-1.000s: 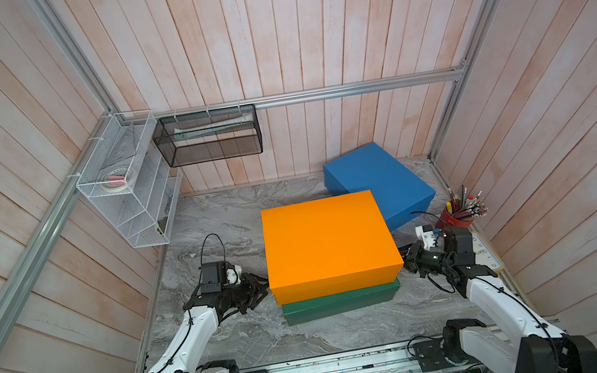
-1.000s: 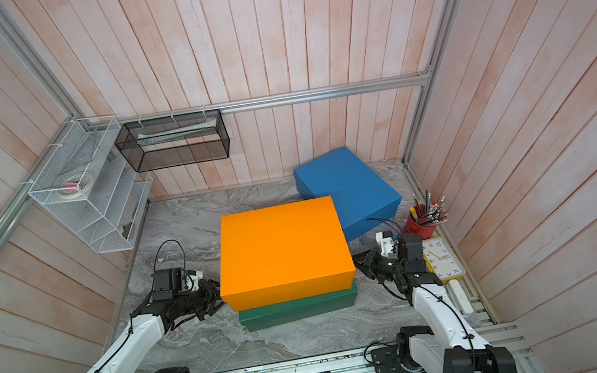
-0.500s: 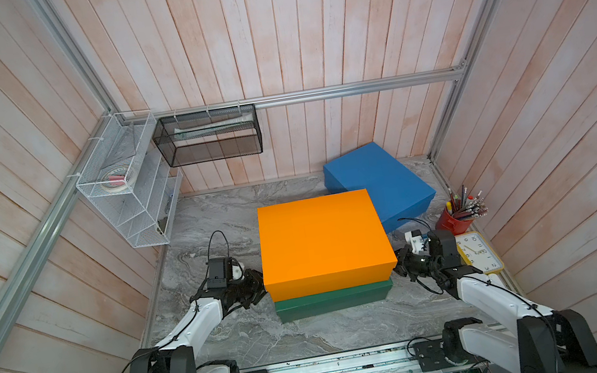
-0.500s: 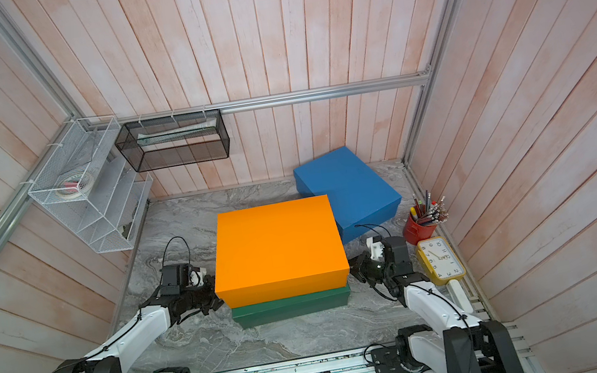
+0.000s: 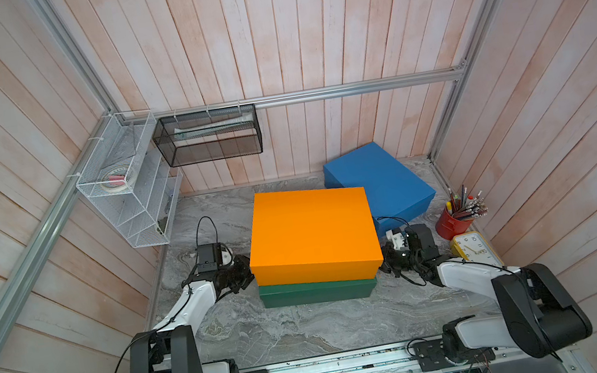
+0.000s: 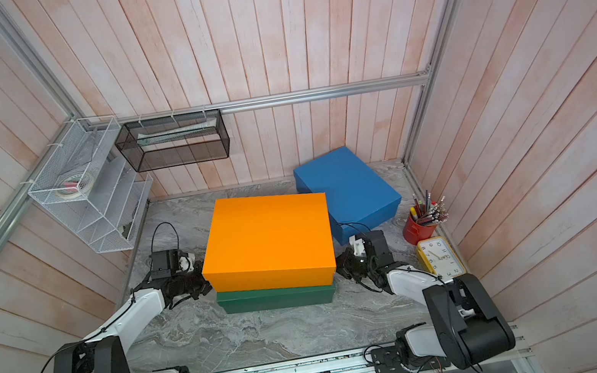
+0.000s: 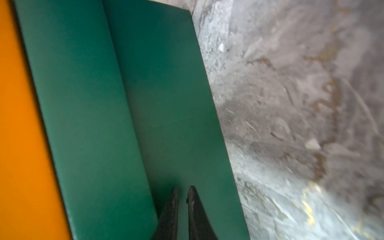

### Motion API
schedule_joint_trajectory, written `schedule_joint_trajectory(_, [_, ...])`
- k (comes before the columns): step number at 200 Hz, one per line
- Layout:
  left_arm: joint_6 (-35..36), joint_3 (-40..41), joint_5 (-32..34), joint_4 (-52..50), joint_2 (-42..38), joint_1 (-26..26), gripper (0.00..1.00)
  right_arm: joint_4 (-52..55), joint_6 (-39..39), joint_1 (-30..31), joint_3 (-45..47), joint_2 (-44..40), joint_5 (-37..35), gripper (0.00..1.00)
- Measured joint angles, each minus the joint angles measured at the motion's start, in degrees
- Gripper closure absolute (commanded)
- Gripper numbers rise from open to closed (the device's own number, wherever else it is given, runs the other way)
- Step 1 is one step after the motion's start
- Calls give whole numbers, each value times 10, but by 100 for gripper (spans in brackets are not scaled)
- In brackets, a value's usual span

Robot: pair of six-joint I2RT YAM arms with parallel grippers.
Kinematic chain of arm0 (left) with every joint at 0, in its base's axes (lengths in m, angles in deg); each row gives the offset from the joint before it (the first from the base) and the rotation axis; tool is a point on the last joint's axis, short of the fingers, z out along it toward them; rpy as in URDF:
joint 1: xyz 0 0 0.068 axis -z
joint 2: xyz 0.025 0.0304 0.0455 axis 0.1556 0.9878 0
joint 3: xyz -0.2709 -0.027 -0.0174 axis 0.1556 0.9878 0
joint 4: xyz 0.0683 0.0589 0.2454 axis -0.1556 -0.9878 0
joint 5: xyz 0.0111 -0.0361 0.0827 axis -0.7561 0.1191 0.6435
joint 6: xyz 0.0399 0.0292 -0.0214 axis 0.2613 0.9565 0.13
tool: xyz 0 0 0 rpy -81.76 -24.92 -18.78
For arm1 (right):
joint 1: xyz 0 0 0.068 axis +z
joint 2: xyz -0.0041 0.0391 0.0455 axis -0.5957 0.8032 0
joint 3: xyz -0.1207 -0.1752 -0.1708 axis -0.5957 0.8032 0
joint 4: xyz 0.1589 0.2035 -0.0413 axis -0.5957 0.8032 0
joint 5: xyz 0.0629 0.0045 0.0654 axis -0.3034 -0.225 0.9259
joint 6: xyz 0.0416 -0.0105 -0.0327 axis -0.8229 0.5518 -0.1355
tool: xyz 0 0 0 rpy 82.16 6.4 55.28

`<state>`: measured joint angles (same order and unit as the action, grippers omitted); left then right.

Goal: Stack the shoeboxes
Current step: Move the shoeboxes to the center of the board.

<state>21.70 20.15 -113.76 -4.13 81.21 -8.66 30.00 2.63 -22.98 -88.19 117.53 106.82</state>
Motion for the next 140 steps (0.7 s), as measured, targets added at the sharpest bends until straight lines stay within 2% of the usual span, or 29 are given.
schedule_joint_trajectory(31, [18, -4, 7, -7, 3, -5, 53, 14, 23, 0, -32, 24, -12, 82])
schedule_joint_trajectory(47, [27, -4, 10, -16, 5, -13, 47, 41, 45, 1, -61, 38, -18, 79])
schedule_joint_trajectory(73, [43, -4, 16, -31, 5, -30, 43, 98, 97, 0, -111, 42, -49, 64])
schedule_joint_trajectory(105, [59, -13, 20, -47, 4, -45, 38, 134, 140, -12, -126, 12, -68, 48])
schedule_joint_trajectory(140, [78, -42, 40, -78, -16, -48, 29, 188, 171, -19, -126, -22, -82, 40])
